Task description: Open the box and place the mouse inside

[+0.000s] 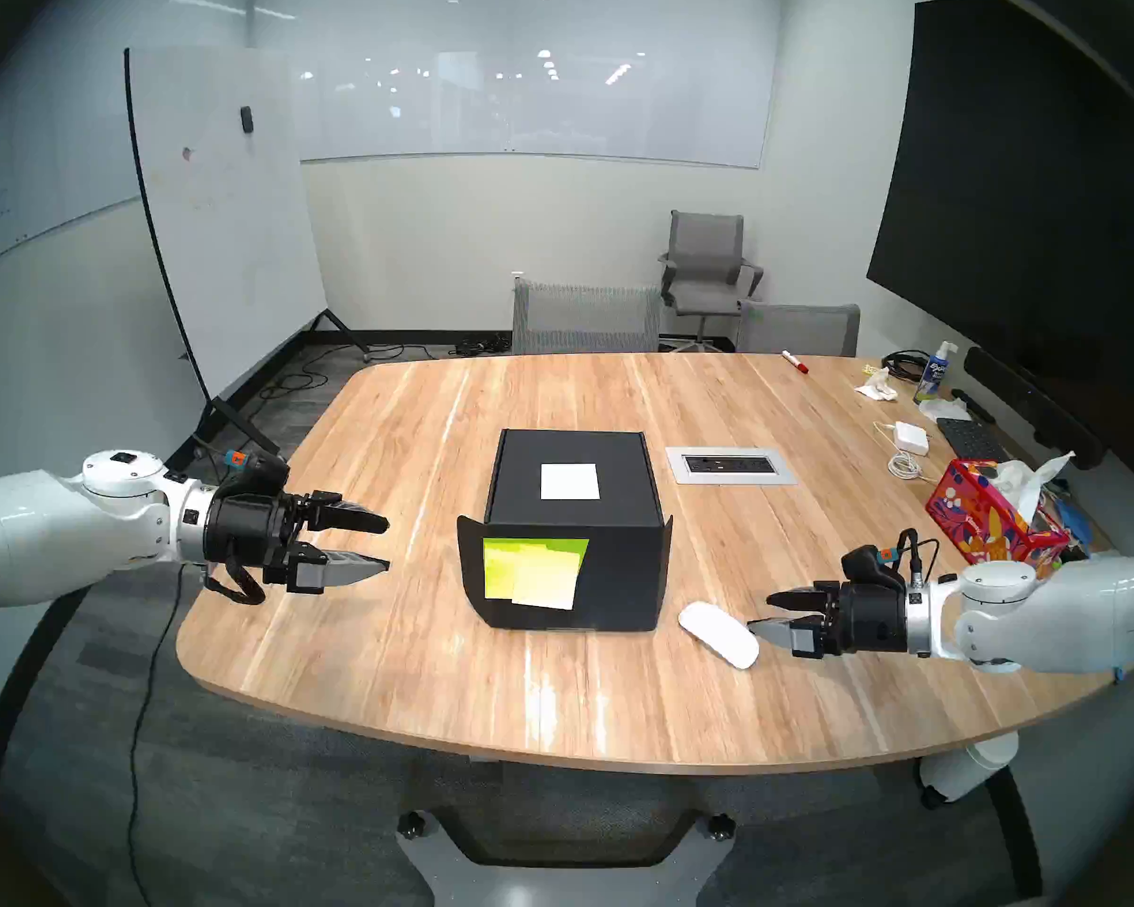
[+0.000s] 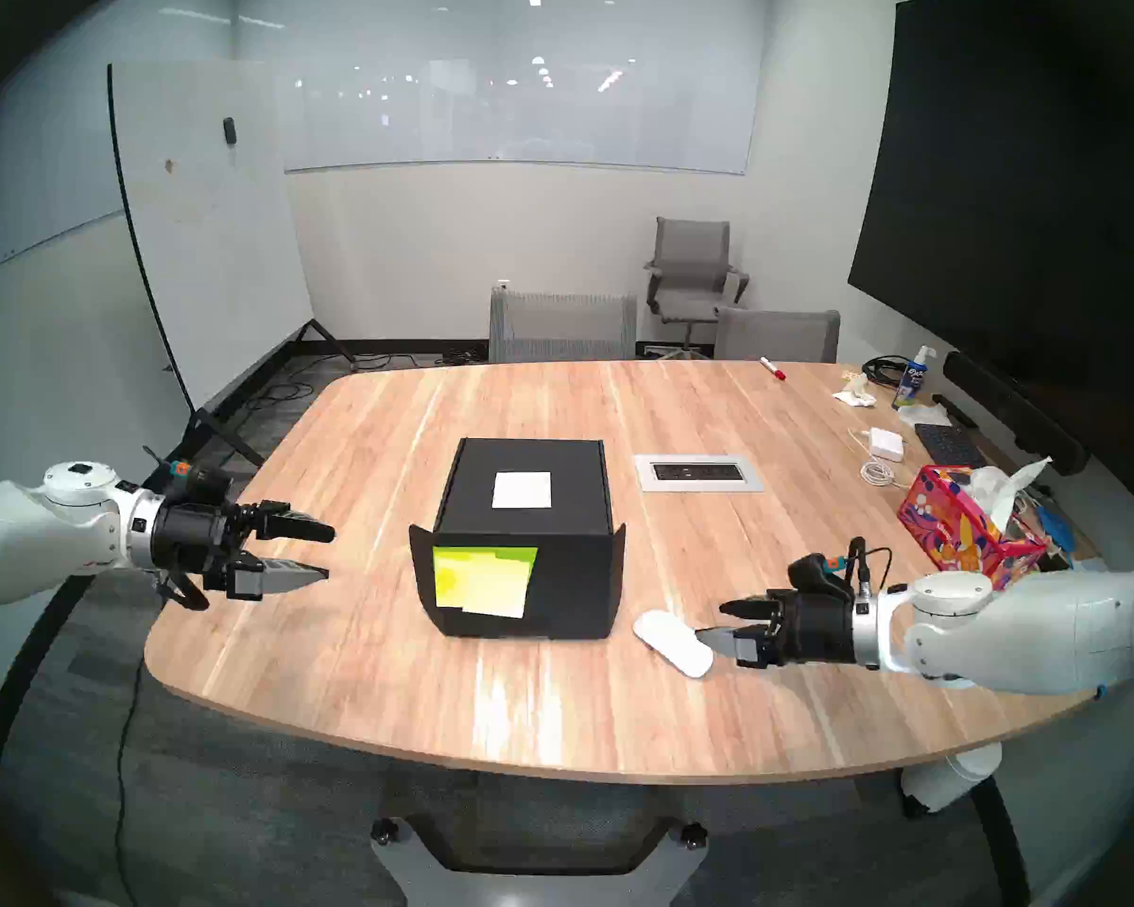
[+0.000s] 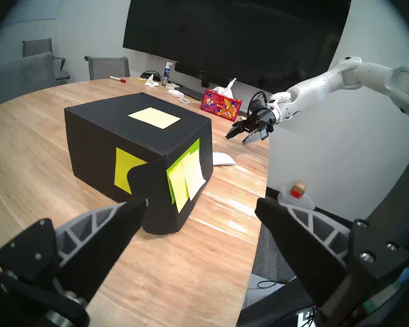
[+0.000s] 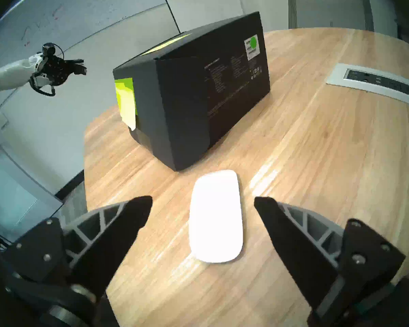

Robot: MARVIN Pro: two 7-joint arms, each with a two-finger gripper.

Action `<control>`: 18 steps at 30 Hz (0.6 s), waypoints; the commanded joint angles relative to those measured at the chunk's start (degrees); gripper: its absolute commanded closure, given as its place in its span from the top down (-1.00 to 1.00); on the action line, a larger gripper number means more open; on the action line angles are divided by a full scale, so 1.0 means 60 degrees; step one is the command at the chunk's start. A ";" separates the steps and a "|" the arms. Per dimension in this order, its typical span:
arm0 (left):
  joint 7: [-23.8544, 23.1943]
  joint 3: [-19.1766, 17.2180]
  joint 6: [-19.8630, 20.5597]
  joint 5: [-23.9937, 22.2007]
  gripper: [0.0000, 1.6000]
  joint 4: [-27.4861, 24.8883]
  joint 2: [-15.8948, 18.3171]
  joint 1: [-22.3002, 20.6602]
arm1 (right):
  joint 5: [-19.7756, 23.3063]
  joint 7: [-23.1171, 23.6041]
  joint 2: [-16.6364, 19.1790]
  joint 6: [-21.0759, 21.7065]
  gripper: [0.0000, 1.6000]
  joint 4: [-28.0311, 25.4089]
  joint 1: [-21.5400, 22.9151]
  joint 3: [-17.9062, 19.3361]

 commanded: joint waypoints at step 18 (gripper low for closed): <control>0.0010 -0.0107 0.0021 -0.0029 1.00 0.0001 -0.0009 -0.0119 | -0.1613 -0.0652 0.0698 0.0736 1.00 -0.0693 0.0854 0.0373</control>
